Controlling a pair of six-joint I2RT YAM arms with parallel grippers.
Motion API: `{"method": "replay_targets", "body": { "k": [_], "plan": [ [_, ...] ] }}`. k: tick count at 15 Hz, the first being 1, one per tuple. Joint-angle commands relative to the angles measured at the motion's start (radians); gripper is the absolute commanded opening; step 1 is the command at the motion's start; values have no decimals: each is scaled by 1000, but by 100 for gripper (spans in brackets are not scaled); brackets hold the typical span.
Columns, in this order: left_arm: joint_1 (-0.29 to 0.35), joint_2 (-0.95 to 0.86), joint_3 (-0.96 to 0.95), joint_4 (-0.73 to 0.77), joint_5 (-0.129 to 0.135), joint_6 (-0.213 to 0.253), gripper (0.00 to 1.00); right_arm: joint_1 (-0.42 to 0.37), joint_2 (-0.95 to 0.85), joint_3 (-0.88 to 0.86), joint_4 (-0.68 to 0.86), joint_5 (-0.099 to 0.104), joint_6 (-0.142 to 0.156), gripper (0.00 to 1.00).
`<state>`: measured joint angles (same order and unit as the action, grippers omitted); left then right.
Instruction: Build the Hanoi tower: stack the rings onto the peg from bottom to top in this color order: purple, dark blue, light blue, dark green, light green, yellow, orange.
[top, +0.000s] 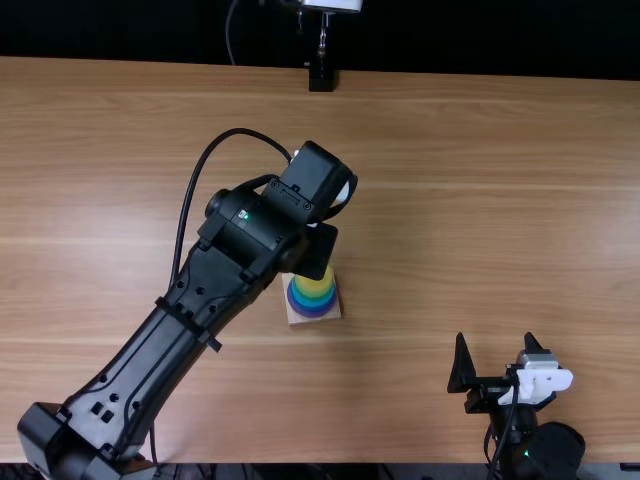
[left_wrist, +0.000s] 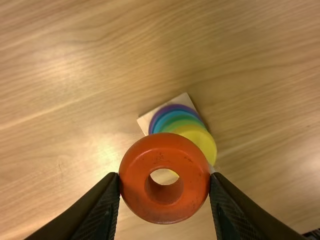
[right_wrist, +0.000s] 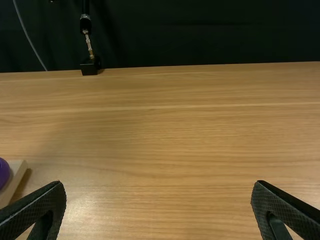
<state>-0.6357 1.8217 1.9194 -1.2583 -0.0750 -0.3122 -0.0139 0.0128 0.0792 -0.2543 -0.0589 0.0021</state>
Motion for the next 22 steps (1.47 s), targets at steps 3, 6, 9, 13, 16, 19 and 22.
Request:
{"method": "replay_targets", "body": {
  "k": [3, 6, 9, 13, 16, 19, 22],
  "plan": [
    [-39, -24, 35, -19, -6, -23, 0, -8, -13, -59, -74, 4, 2, 100],
    [-44, -24, 30, -21, -6, -25, 0, -6, -13, -59, -74, 4, 2, 100],
    [-56, -22, 29, -19, -6, -25, 0, -8, -13, -59, -74, 4, 2, 100],
    [-62, -18, 29, -19, -6, -25, 0, -8, -13, -59, -74, 4, 2, 100],
    [-75, -15, 15, -14, -6, -25, 0, -6, -13, -61, -74, 4, 2, 100],
    [-76, -6, 16, -8, -6, -25, 0, -8, -13, -61, -74, 4, 2, 100],
    [-76, -4, 16, -4, -6, -25, 0, -8, -13, -59, -74, 4, 2, 100]
  ]
}}
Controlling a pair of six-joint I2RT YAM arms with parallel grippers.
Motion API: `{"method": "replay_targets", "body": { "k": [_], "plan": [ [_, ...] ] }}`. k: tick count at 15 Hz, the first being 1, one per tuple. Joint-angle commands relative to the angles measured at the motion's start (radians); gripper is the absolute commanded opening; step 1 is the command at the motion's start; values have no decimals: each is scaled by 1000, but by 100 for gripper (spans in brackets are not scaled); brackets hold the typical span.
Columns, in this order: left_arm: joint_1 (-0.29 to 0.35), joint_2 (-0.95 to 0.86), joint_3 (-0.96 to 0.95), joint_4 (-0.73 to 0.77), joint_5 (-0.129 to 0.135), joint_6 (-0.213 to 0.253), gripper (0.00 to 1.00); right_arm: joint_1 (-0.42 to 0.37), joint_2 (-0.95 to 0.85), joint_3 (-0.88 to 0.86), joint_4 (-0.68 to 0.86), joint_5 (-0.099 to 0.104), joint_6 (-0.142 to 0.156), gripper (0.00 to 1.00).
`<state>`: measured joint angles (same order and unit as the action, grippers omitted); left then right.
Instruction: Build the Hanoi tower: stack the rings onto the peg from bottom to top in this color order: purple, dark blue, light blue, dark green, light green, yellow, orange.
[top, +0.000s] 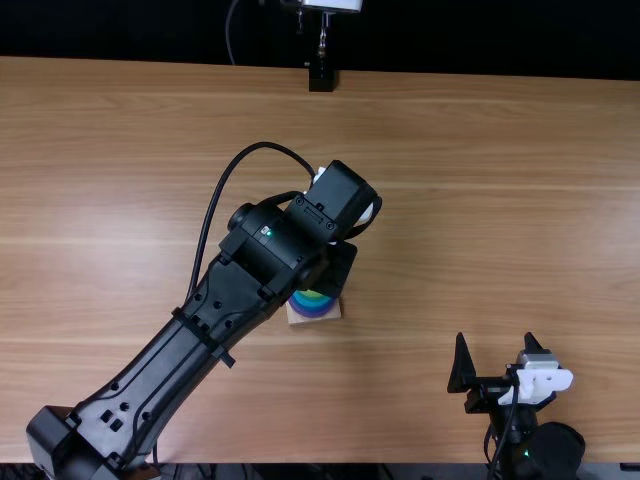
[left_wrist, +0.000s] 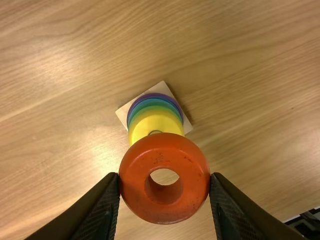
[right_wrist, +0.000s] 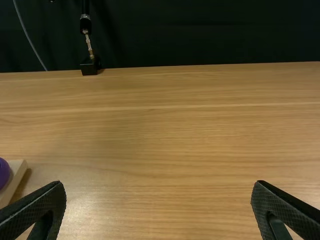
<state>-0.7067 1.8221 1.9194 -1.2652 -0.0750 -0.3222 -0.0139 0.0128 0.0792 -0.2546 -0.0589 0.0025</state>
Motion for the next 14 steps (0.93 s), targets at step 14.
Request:
{"method": "replay_targets", "body": {
  "k": [14],
  "plan": [
    [7, 32, -13, 10, -8, -9, 0, -8, -13, -61, -74, 4, 1, 100]
  ]
}}
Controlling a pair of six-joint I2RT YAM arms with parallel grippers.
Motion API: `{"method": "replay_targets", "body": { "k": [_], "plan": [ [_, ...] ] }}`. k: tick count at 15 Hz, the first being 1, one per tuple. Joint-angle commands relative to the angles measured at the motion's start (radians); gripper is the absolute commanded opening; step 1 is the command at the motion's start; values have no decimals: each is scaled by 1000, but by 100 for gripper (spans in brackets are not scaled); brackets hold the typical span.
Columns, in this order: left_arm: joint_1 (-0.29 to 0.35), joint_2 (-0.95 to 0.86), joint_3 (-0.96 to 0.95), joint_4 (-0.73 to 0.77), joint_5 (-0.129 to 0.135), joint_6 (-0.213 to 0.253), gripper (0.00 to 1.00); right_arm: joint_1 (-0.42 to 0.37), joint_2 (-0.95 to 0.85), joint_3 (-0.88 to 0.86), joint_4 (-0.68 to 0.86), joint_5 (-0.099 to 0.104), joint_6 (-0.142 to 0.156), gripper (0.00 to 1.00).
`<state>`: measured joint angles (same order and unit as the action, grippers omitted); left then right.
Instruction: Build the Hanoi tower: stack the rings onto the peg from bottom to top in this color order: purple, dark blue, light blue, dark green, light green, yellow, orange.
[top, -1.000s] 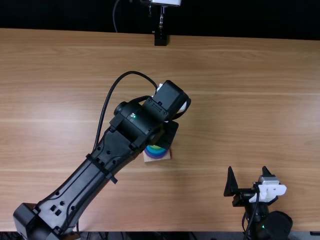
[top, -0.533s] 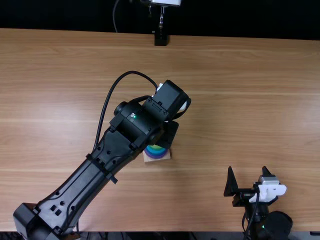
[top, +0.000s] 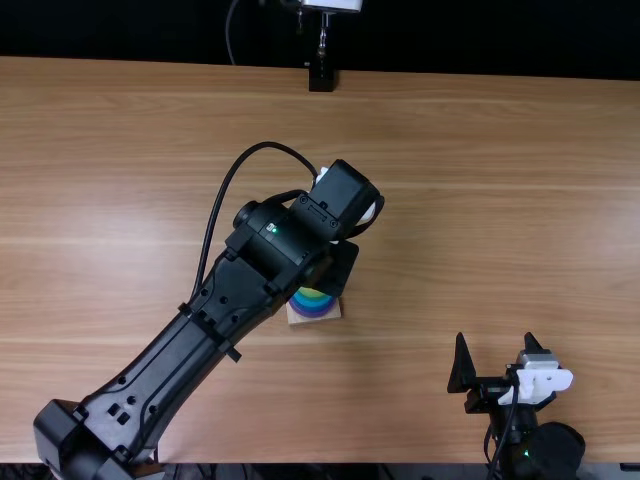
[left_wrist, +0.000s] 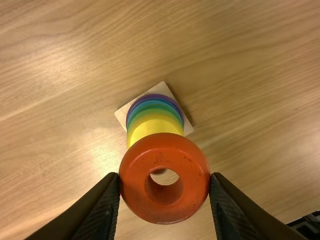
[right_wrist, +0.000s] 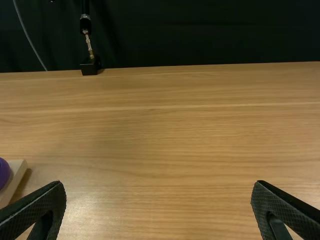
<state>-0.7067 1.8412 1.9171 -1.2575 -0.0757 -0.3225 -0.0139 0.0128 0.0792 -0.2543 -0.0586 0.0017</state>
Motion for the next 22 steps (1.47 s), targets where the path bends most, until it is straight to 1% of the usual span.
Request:
{"method": "replay_targets", "body": {
  "k": [1, 9, 10, 11, 12, 13, 14, 15, 16, 17, 20, 22],
  "plan": [
    [7, 13, -12, 2, -7, -9, 0, -8, -13, -61, -74, 3, 2, 100],
    [21, 29, -49, 4, -3, -9, 0, -8, -13, -59, -74, 3, 2, 100],
    [21, 29, -49, 4, -3, -9, 7, -6, -13, -59, -74, 3, 2, 100],
    [21, 29, -50, 4, -3, -9, 36, -8, -13, -61, -74, 3, 2, 100],
    [21, 30, -50, 4, -2, -9, 70, -8, -13, -59, -74, 3, 2, 100],
    [21, 30, -53, 0, 26, -9, 100, -8, -13, -59, -74, 3, 2, 100],
    [24, 29, -72, 0, 90, -11, 100, -8, -13, -59, -74, 3, 2, 100],
    [36, 29, -82, 2, 148, -12, 100, -6, -13, -59, -74, 3, 2, 100],
    [39, 29, -84, 2, 160, -12, 100, -6, -13, -59, -74, 3, 2, 100],
    [39, 27, -82, 4, 166, -11, 100, -8, -13, -59, -74, 3, 2, 100],
    [49, 20, -63, 6, 153, -5, 100, -8, -13, -61, -74, 3, 2, 100],
    [95, 16, -17, 2, 151, -1, 100, -6, -13, -59, -74, 3, 2, 100]
  ]
}}
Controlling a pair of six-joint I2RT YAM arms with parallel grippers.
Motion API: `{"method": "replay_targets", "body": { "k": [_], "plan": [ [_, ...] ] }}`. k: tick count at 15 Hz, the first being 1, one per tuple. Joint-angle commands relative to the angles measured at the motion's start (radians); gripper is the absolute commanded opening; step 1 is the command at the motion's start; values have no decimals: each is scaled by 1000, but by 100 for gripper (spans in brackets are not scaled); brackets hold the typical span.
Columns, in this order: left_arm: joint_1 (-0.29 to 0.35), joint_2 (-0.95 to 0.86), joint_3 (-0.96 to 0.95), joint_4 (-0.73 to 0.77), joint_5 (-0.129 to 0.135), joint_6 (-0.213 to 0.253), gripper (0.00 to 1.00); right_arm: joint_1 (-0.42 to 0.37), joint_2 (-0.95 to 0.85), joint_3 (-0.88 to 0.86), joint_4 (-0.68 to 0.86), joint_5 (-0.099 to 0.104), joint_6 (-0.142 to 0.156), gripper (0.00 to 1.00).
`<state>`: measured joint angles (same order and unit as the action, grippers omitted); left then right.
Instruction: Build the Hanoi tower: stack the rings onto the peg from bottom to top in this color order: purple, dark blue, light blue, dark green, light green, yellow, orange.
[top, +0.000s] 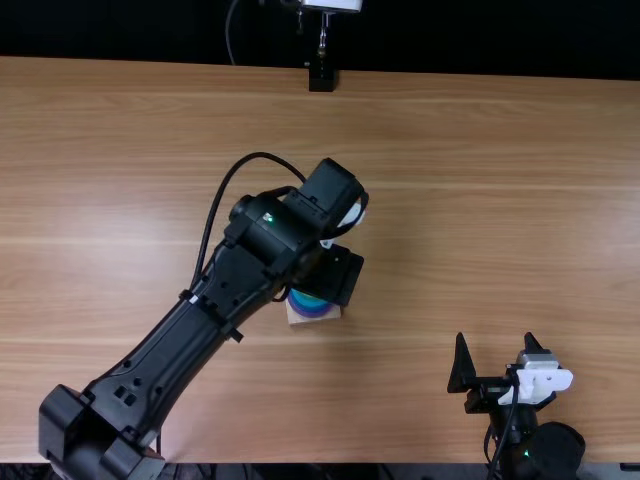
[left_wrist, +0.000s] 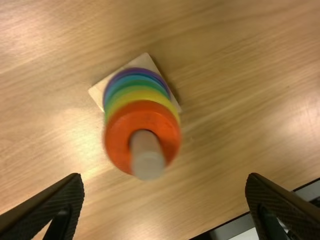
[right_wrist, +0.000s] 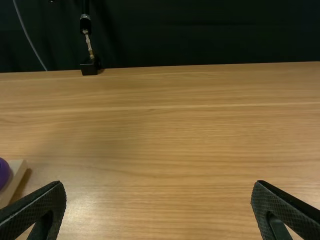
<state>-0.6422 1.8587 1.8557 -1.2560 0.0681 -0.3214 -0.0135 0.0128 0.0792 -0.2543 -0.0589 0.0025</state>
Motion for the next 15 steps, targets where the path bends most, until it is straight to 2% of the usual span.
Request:
{"method": "replay_targets", "body": {
  "k": [1, 3, 4, 6, 8, 11, 13, 14, 15],
  "plan": [
    [55, -4, 76, 1, 6, -1, 100, -8, -13, -59, -74, 4, 1, 100],
    [98, -30, 111, 4, 4, -1, 100, -8, -13, -59, -74, 4, 1, 100],
    [125, -64, 112, 23, -9, -1, 100, -8, -13, -61, -74, 4, 1, 100],
    [200, -168, 77, 153, -33, -3, 100, -8, -13, -61, -74, 4, 1, 100],
    [273, -323, -151, 310, -101, -8, 100, -6, -13, -59, -74, 4, 1, 100],
    [312, -552, -480, 628, -223, -8, 100, -8, -13, -59, -74, 4, 1, 100],
    [328, -699, -652, 770, -342, -8, 100, -8, -13, -59, -74, 4, 1, 100],
    [388, -763, -722, 788, -374, -8, 100, -6, -13, -59, -74, 4, 1, 100],
    [447, -839, -785, 792, -355, -6, 100, -8, -13, -59, -74, 4, 1, 100]
  ]
}}
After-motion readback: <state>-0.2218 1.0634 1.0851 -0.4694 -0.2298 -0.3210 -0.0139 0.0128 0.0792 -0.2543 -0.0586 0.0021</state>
